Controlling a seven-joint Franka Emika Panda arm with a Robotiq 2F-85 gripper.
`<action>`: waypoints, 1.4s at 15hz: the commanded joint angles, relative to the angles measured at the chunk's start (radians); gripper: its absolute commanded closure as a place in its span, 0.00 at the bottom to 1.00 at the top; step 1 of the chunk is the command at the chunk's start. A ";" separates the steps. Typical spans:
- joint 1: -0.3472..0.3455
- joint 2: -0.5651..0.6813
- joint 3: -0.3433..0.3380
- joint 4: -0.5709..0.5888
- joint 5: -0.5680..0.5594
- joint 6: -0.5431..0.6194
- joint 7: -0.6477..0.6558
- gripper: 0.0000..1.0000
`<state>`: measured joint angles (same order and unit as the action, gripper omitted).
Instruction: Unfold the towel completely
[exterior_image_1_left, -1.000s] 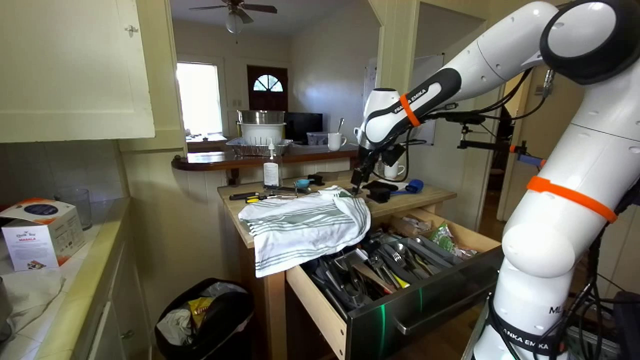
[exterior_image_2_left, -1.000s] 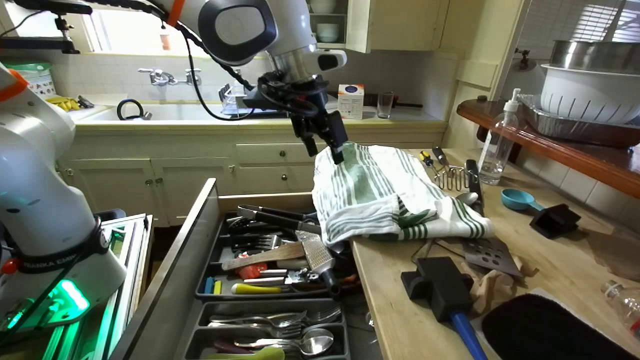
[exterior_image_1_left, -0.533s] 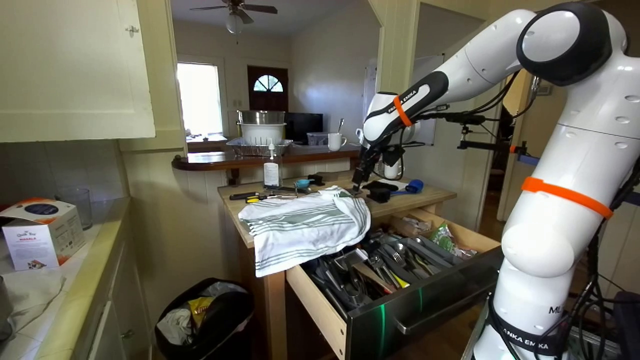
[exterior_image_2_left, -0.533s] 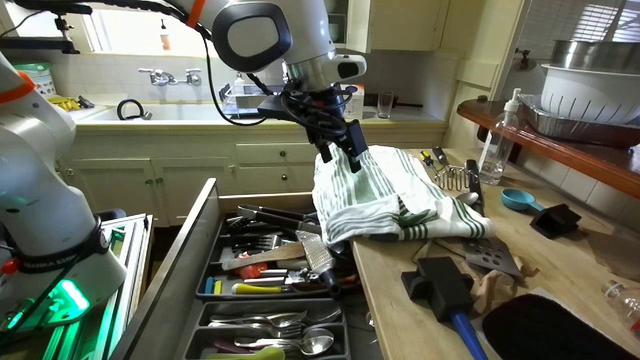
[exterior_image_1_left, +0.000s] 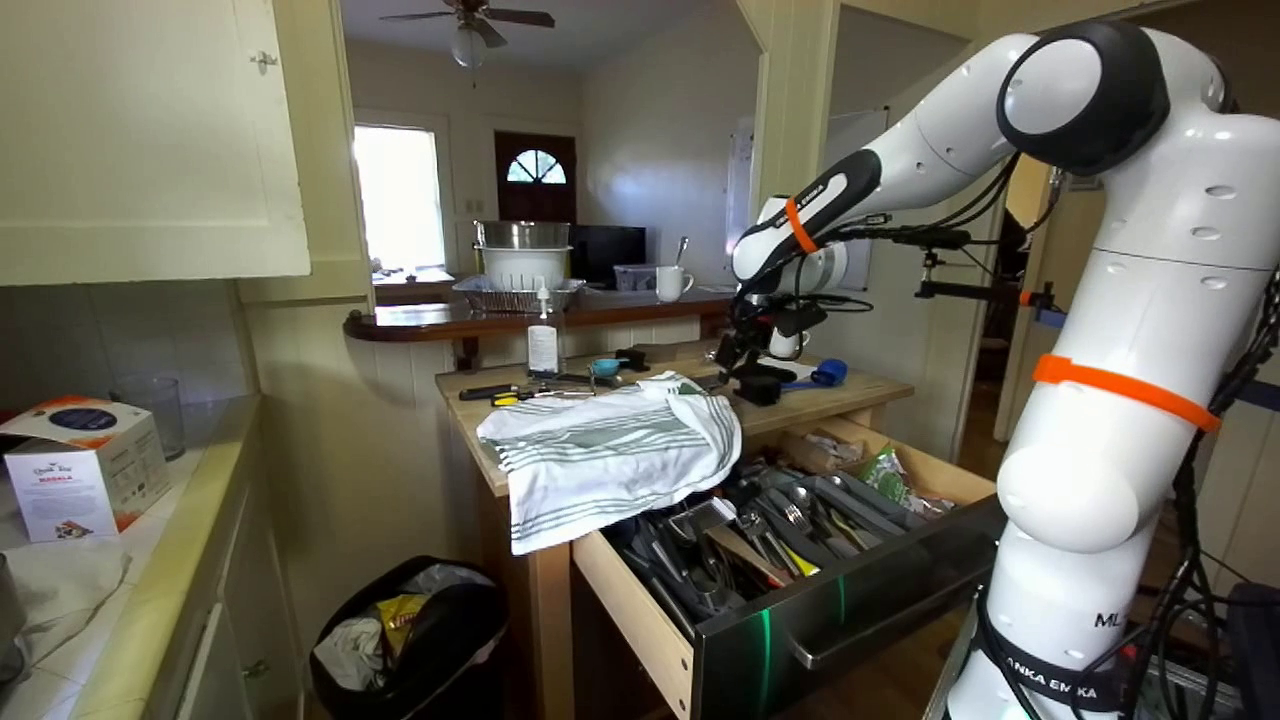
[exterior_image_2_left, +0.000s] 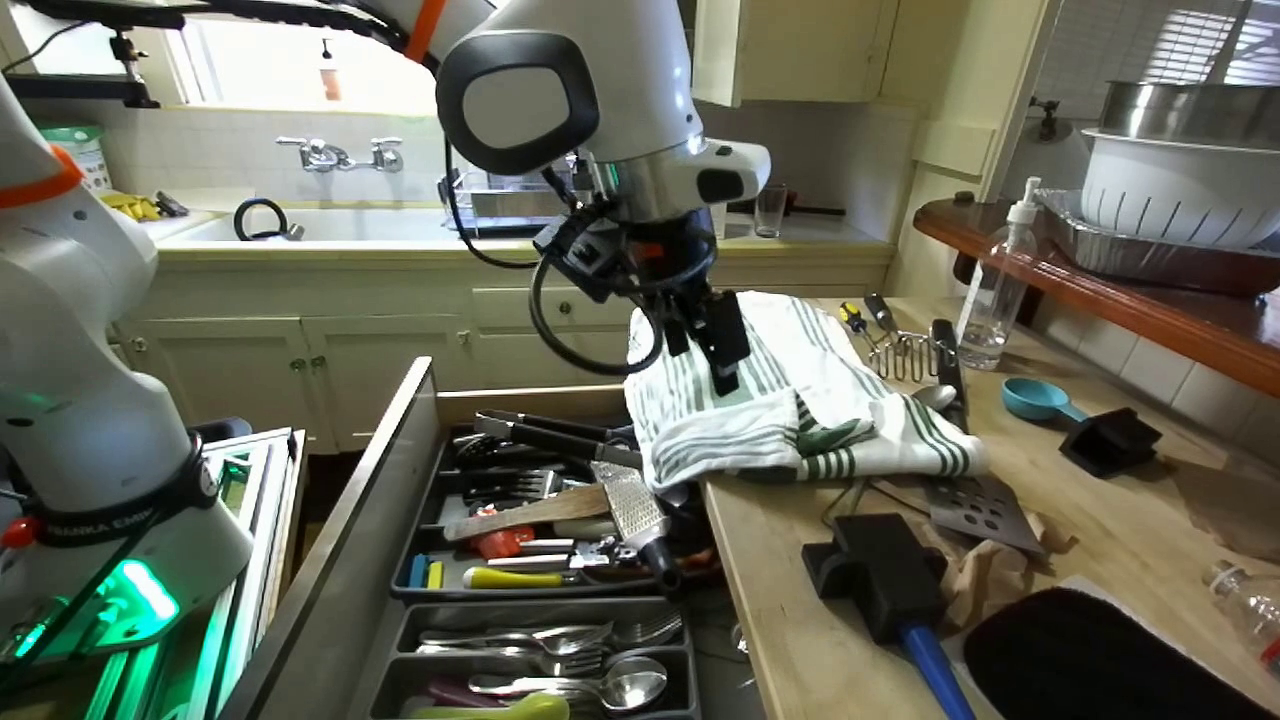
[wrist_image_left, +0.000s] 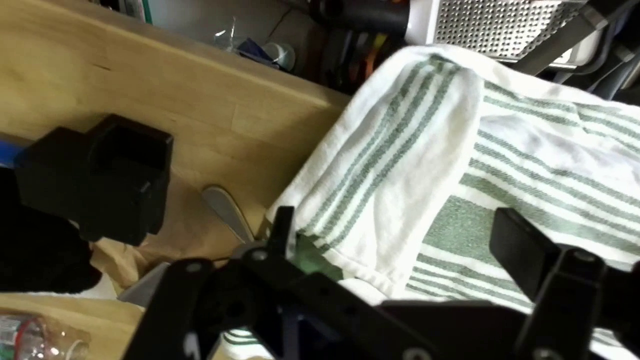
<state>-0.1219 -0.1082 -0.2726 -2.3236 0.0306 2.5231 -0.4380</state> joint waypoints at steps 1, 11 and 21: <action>-0.027 0.115 -0.016 0.070 0.156 0.046 -0.052 0.00; -0.155 0.335 0.103 0.215 0.530 0.120 -0.265 0.13; -0.255 0.366 0.184 0.237 0.530 0.091 -0.284 0.72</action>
<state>-0.3486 0.2610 -0.1185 -2.0939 0.5290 2.6284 -0.6891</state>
